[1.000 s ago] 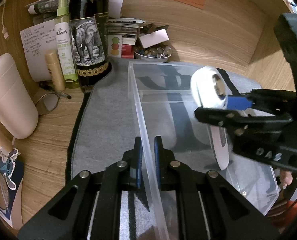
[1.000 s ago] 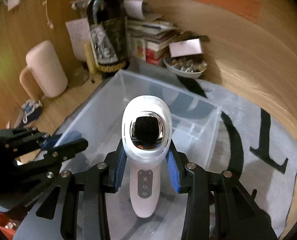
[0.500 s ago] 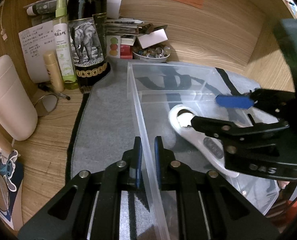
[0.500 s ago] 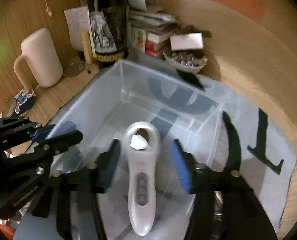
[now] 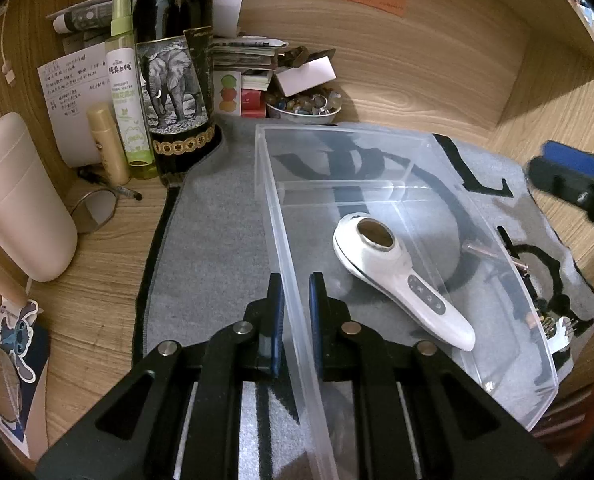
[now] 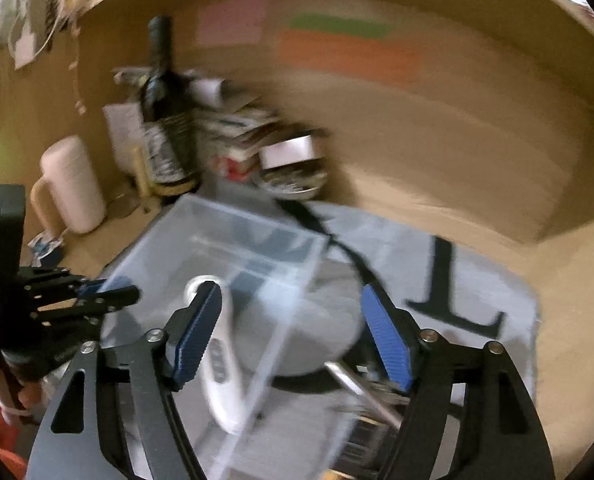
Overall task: Organize rigid objects
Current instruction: 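Grasp the metal rod on the mat with the right gripper, then carry the metal rod into the box beside the device and open the right gripper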
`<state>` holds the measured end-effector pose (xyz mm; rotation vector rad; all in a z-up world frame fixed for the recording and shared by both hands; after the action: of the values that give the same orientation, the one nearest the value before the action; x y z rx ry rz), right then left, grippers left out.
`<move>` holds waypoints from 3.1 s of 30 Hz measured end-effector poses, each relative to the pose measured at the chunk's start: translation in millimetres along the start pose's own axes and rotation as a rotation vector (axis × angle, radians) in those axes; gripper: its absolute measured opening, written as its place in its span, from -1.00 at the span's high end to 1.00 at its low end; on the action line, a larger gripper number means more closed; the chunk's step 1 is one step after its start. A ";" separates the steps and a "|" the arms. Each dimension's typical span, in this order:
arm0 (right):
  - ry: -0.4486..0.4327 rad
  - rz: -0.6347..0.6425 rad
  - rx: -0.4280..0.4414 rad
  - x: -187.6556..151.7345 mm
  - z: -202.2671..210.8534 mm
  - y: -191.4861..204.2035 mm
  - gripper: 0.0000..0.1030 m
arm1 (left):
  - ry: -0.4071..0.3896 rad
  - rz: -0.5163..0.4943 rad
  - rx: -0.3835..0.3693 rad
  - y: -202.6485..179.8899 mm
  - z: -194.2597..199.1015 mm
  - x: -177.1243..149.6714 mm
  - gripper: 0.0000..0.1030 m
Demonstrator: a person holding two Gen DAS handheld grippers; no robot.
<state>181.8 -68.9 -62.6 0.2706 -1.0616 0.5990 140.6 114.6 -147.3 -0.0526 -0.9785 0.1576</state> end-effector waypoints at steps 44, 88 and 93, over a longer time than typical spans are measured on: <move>0.290 -0.198 -0.044 -111.7 -34.4 -80.2 0.72 | 0.009 -0.019 0.010 0.5 3.5 -1.8 0.76; -0.023 -0.080 0.223 9.1 -2.6 28.2 0.72 | -0.003 -0.027 0.008 -2.1 3.6 0.5 0.76; 0.049 -0.085 0.255 -5.0 -22.2 40.5 0.72 | -0.004 -0.026 0.008 -2.2 3.4 0.5 0.76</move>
<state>172.9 -27.0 -80.5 0.5188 -0.9220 0.6621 138.3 112.3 -144.7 -0.0320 -0.9818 0.1373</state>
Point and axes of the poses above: each gripper's, at about its wrist camera, not at the fingertips, and z roughly against the way its jaws point, y to its left, x to its top, the point moved 4 cm from there along -z, roughly the way its jaws point, and after that the axes turned 14 degrees about -y, right-handed, at the moved point
